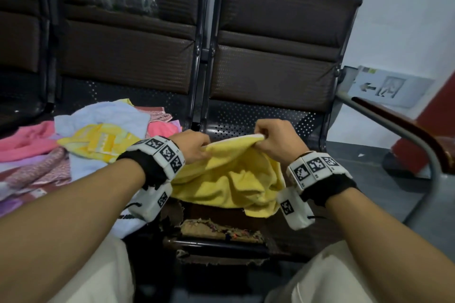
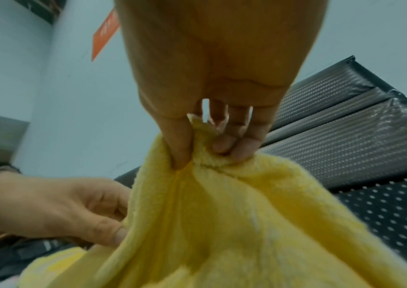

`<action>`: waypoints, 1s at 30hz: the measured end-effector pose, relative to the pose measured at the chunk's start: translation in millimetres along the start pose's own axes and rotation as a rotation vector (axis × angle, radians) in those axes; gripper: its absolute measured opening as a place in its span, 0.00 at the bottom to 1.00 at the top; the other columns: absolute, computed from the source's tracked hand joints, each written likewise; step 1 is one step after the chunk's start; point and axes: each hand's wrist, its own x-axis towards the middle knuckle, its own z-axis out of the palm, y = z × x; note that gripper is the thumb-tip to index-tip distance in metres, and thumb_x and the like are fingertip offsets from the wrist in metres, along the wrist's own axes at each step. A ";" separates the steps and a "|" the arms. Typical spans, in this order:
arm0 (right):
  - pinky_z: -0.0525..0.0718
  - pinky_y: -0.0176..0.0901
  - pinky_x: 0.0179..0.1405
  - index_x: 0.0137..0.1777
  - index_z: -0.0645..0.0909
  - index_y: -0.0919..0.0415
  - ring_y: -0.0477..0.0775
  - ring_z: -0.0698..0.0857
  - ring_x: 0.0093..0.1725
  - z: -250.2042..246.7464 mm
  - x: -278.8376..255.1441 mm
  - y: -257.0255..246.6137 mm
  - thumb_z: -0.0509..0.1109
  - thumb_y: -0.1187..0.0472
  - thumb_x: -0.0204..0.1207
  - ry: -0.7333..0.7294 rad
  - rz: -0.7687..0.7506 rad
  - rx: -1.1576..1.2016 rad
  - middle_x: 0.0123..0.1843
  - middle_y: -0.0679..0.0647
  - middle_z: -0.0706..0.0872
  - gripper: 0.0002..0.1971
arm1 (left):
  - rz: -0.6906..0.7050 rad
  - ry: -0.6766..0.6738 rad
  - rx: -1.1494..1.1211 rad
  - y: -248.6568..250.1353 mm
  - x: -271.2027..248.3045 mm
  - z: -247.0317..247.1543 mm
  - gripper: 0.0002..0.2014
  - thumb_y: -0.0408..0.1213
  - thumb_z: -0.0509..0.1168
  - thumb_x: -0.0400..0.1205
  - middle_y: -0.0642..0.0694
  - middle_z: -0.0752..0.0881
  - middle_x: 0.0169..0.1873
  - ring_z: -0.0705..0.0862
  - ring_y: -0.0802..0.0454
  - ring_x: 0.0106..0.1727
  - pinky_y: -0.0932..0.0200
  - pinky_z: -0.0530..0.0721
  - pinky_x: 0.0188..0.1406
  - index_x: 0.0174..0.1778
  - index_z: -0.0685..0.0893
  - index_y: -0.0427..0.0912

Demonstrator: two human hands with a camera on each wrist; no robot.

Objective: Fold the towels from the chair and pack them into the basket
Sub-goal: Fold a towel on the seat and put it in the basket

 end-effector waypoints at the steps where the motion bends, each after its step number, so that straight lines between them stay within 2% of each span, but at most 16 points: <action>1: 0.70 0.29 0.27 0.27 0.72 0.54 0.41 0.75 0.28 -6.1 -2.9 -0.3 0.71 0.64 0.65 0.034 0.004 0.007 0.25 0.46 0.77 0.12 | 0.019 0.035 -0.038 1.3 -3.0 -4.3 0.11 0.49 0.63 0.81 0.43 0.85 0.49 0.82 0.45 0.51 0.54 0.78 0.46 0.47 0.81 0.45; 2: 0.69 0.27 0.27 0.27 0.73 0.55 0.40 0.74 0.28 -11.5 -5.6 -0.3 0.72 0.64 0.65 0.060 0.021 0.010 0.25 0.46 0.77 0.11 | 0.030 0.075 -0.074 2.5 -6.0 -9.0 0.11 0.49 0.63 0.81 0.43 0.85 0.44 0.81 0.46 0.45 0.55 0.75 0.41 0.42 0.79 0.45; 4: 0.68 0.26 0.27 0.26 0.76 0.57 0.40 0.74 0.28 -21.8 -10.2 0.5 0.72 0.63 0.65 0.118 0.083 0.037 0.25 0.47 0.77 0.10 | 0.038 0.166 -0.162 8.3 -12.4 -18.2 0.13 0.51 0.62 0.82 0.45 0.83 0.39 0.80 0.47 0.42 0.55 0.74 0.39 0.39 0.78 0.46; 7: 0.67 0.30 0.23 0.24 0.74 0.58 0.41 0.73 0.26 -32.2 -12.8 6.1 0.72 0.59 0.67 0.250 0.206 0.173 0.22 0.47 0.74 0.13 | 0.095 0.302 -0.292 25.8 -13.5 -32.4 0.11 0.48 0.62 0.83 0.47 0.81 0.37 0.81 0.45 0.44 0.54 0.75 0.40 0.40 0.78 0.45; 10: 0.68 0.33 0.25 0.27 0.73 0.57 0.41 0.72 0.27 -35.2 -10.0 17.4 0.71 0.56 0.71 0.423 0.293 0.287 0.23 0.46 0.74 0.14 | 0.169 0.405 -0.305 45.8 -2.9 -47.9 0.10 0.47 0.62 0.82 0.46 0.82 0.40 0.82 0.44 0.45 0.49 0.81 0.45 0.45 0.79 0.44; 13: 0.69 0.26 0.27 0.29 0.76 0.53 0.40 0.74 0.29 -38.3 -6.8 31.4 0.70 0.56 0.73 0.555 0.341 0.332 0.27 0.45 0.77 0.12 | 0.206 0.494 -0.338 54.6 10.0 -61.0 0.07 0.49 0.64 0.80 0.48 0.83 0.39 0.83 0.46 0.40 0.45 0.84 0.42 0.44 0.76 0.51; 15: 0.69 0.23 0.27 0.31 0.76 0.51 0.39 0.75 0.31 -39.4 -4.8 39.7 0.69 0.56 0.74 0.579 0.384 0.361 0.29 0.43 0.78 0.10 | 0.171 0.539 -0.385 52.9 17.4 -56.3 0.10 0.49 0.68 0.78 0.49 0.83 0.36 0.82 0.48 0.37 0.45 0.84 0.38 0.43 0.76 0.49; 17: 0.69 0.29 0.29 0.35 0.75 0.51 0.38 0.74 0.33 -35.9 -2.8 46.0 0.66 0.54 0.76 0.543 0.449 0.391 0.32 0.42 0.78 0.09 | 0.110 0.520 -0.400 49.4 22.0 -38.5 0.11 0.49 0.70 0.76 0.49 0.83 0.35 0.82 0.50 0.36 0.46 0.84 0.38 0.43 0.77 0.48; 20: 0.67 0.43 0.35 0.36 0.72 0.50 0.43 0.75 0.37 -26.6 -0.3 50.2 0.62 0.53 0.79 0.471 0.515 0.383 0.36 0.43 0.77 0.10 | 0.031 0.348 -0.314 42.8 29.7 -10.9 0.13 0.55 0.70 0.74 0.48 0.84 0.35 0.84 0.49 0.39 0.45 0.85 0.42 0.39 0.79 0.50; 22: 0.67 0.41 0.42 0.38 0.73 0.52 0.49 0.76 0.42 -23.0 0.8 51.6 0.61 0.53 0.81 0.489 0.526 0.394 0.39 0.45 0.78 0.10 | -0.011 0.245 -0.271 37.6 31.7 -4.4 0.16 0.61 0.69 0.72 0.48 0.84 0.35 0.84 0.49 0.40 0.48 0.85 0.43 0.37 0.81 0.51; 24: 0.67 0.38 0.44 0.43 0.75 0.55 0.50 0.76 0.46 -24.2 2.5 55.6 0.63 0.53 0.81 0.536 0.555 0.424 0.42 0.48 0.79 0.08 | -0.042 0.181 -0.260 30.2 34.3 -3.9 0.19 0.64 0.67 0.72 0.47 0.85 0.36 0.84 0.49 0.41 0.52 0.84 0.42 0.39 0.83 0.51; 25: 0.68 0.37 0.44 0.44 0.77 0.56 0.49 0.76 0.46 -25.0 3.1 58.2 0.64 0.53 0.80 0.542 0.563 0.434 0.43 0.48 0.80 0.07 | -0.044 0.151 -0.243 27.5 33.7 -3.3 0.20 0.63 0.65 0.74 0.45 0.85 0.36 0.83 0.49 0.40 0.54 0.81 0.40 0.39 0.83 0.47; 26: 0.69 0.35 0.42 0.44 0.79 0.56 0.48 0.77 0.43 -26.1 3.5 59.8 0.66 0.54 0.79 0.531 0.565 0.443 0.42 0.48 0.81 0.07 | -0.035 0.132 -0.229 26.9 32.5 -2.6 0.20 0.60 0.64 0.77 0.43 0.84 0.35 0.82 0.48 0.39 0.55 0.77 0.37 0.37 0.82 0.45; 28: 0.70 0.26 0.30 0.38 0.81 0.55 0.41 0.77 0.37 -28.1 3.4 59.3 0.69 0.54 0.76 0.505 0.538 0.495 0.37 0.45 0.82 0.07 | 0.008 0.145 -0.302 31.4 29.5 -4.3 0.17 0.52 0.62 0.82 0.43 0.81 0.33 0.78 0.49 0.35 0.55 0.71 0.36 0.31 0.78 0.46; 30: 0.70 0.21 0.25 0.33 0.81 0.54 0.38 0.77 0.33 -28.8 4.3 56.1 0.72 0.55 0.74 0.512 0.492 0.584 0.32 0.43 0.82 0.10 | 0.050 0.224 -0.562 41.1 27.4 -13.5 0.18 0.48 0.61 0.83 0.47 0.78 0.28 0.75 0.54 0.30 0.56 0.70 0.35 0.32 0.80 0.41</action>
